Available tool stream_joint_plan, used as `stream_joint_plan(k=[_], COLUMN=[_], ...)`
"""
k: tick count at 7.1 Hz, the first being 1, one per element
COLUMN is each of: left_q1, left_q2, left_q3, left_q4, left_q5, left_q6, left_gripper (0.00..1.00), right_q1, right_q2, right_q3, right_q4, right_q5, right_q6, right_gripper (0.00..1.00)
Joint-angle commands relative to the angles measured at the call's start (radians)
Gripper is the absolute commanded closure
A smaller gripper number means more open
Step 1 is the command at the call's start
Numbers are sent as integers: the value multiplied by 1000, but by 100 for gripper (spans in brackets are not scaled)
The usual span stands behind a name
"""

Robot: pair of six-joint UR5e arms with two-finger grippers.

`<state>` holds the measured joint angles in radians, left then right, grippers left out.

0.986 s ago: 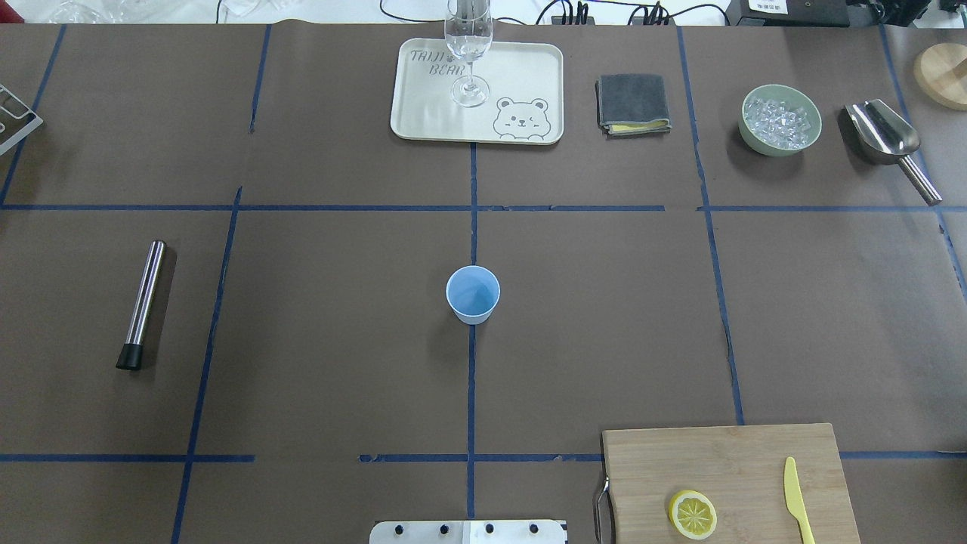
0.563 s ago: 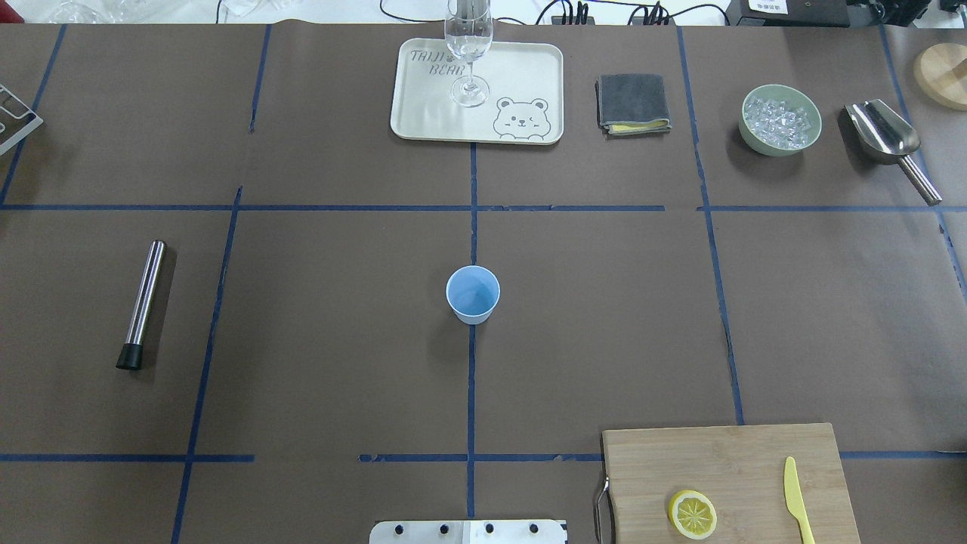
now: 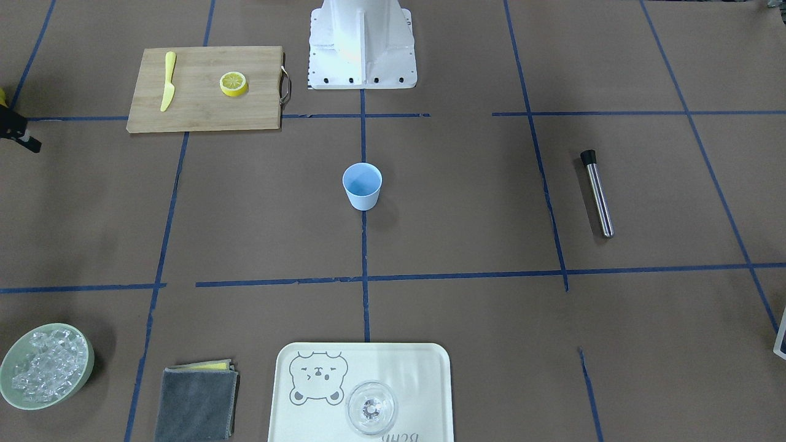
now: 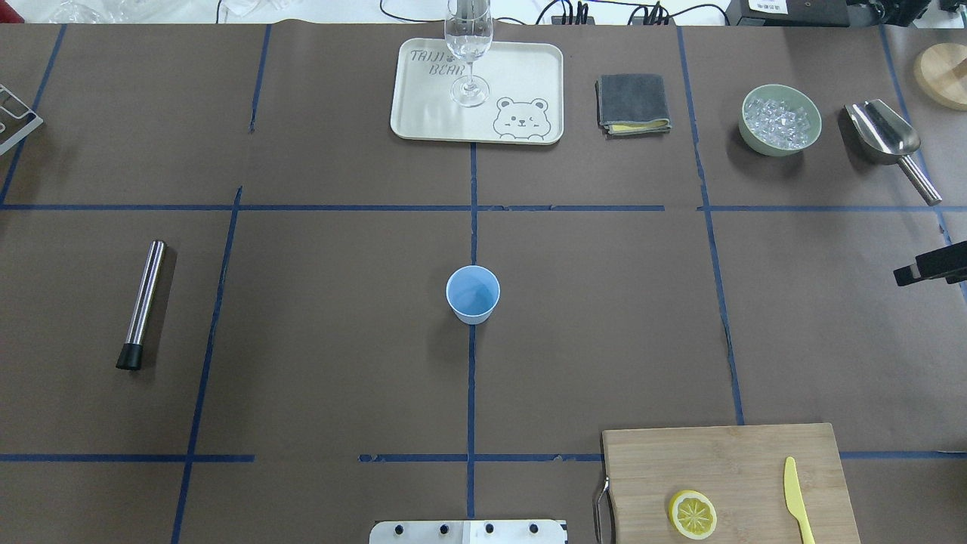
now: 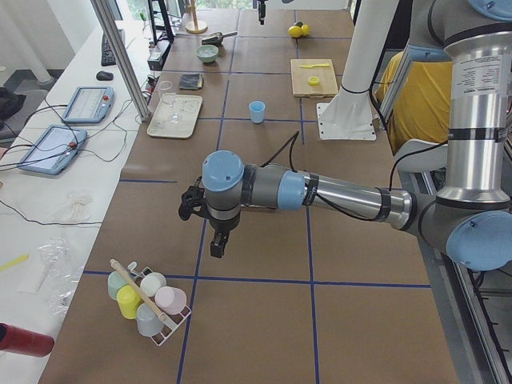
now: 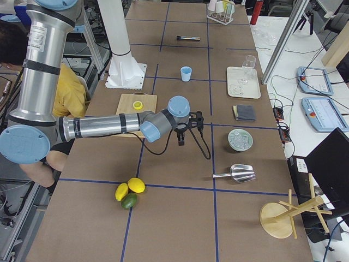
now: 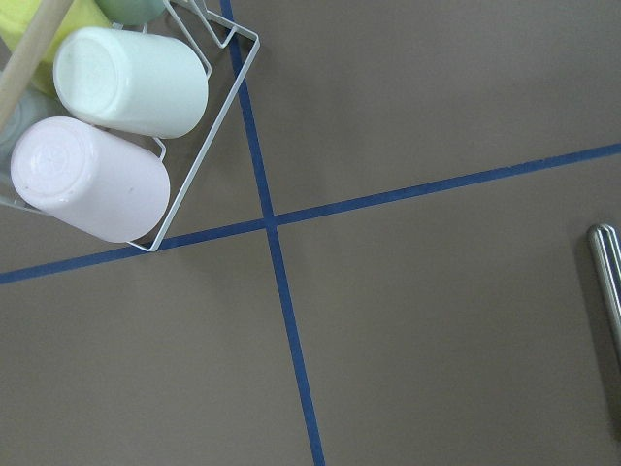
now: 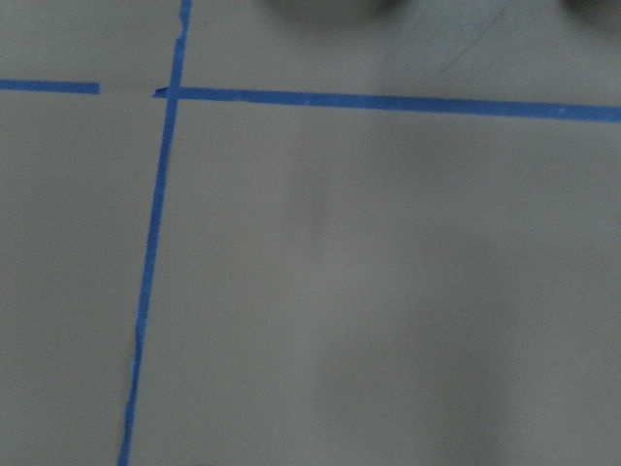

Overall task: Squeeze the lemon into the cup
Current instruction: 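Move the right gripper down to the lemon slice on the cutting board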

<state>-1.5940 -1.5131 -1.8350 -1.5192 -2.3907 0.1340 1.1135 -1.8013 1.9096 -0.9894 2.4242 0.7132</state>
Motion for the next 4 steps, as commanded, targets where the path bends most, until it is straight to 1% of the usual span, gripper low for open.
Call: stream_joint_plan(k=[1, 2, 3, 4], left_q1=[0, 0, 0, 0], left_q2=[5, 5, 7, 7], left_q3=[-3, -6, -26, -23], left_q4=[-42, -44, -42, -42], left_q5=[-1, -1, -2, -25], left_q6=[-2, -1, -4, -4], left_gripper=[0, 0, 0, 0], right_q1=[-313, -428, -636, -784], right_q2=[-10, -10, -24, -26], right_q3=[147, 195, 260, 288], right_q4=[61, 61, 60, 49], right_q5=[-216, -270, -457, -564], right_q6=[352, 459, 592, 651], right_gripper=[0, 0, 0, 0])
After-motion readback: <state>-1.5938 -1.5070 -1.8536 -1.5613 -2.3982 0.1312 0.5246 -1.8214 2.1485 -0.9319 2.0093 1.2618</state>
